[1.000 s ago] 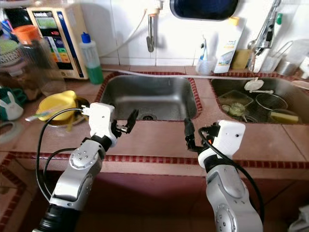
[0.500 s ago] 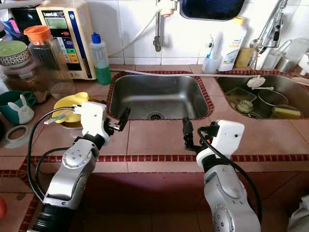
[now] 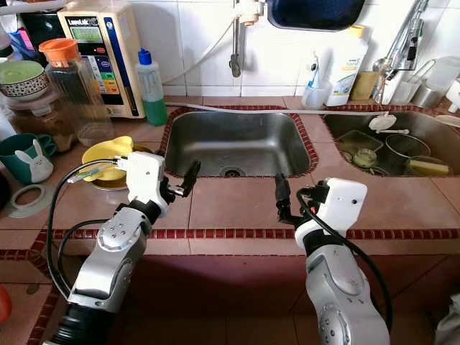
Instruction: Kitchen organization
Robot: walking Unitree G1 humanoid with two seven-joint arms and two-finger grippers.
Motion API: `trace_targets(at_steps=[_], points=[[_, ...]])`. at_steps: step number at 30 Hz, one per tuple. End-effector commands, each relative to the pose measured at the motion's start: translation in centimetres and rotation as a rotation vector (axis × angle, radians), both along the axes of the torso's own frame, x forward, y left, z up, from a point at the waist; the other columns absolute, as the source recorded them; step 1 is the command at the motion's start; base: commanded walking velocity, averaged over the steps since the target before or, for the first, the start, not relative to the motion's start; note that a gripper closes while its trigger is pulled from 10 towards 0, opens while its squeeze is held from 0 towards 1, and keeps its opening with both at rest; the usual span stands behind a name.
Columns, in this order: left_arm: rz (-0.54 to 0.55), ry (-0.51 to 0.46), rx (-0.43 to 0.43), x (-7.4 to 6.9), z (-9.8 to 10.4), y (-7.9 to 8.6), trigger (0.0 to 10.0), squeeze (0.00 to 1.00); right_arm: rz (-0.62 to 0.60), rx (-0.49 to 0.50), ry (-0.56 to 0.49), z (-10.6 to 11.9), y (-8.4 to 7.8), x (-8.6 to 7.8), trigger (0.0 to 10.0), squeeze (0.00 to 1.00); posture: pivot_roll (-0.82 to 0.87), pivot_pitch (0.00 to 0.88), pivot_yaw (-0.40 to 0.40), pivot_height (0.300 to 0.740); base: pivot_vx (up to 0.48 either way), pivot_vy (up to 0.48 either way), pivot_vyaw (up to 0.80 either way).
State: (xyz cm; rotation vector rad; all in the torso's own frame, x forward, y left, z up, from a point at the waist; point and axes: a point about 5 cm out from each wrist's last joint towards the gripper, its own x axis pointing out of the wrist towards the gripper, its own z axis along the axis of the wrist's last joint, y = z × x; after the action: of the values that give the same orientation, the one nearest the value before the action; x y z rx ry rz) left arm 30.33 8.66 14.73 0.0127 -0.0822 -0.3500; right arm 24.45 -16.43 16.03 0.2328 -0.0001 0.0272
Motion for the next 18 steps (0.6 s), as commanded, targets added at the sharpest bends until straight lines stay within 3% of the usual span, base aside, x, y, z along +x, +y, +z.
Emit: trace_targets(at_steps=[1,8,16,18], points=[[-0.009,-0.014,0.001,0.00,0.34,-0.25,10.0,0.00,-0.009,-0.012,-0.026,0.48,-0.16,0.06,10.0,0.00,0.03,0.000,0.014,0.740,0.420,0.000,0.00],[-0.017,-0.024,0.010,0.00,0.37,-0.34,10.0,0.00,-0.011,-0.016,-0.030,0.55,-0.17,0.03,10.0,0.00,0.03,0.000,0.016,0.740,0.419,-0.070,0.00],[-0.011,-0.025,0.008,0.02,0.39,-0.36,10.0,0.00,-0.012,-0.015,-0.030,0.56,-0.14,0.04,10.0,0.00,0.03,0.000,0.016,0.740,0.359,-0.313,0.00],[0.004,-0.044,-0.016,-0.05,0.66,-0.25,10.0,0.00,-0.011,-0.015,-0.028,0.52,-0.12,0.03,10.0,0.00,0.03,0.000,0.016,0.740,0.000,0.000,0.00]])
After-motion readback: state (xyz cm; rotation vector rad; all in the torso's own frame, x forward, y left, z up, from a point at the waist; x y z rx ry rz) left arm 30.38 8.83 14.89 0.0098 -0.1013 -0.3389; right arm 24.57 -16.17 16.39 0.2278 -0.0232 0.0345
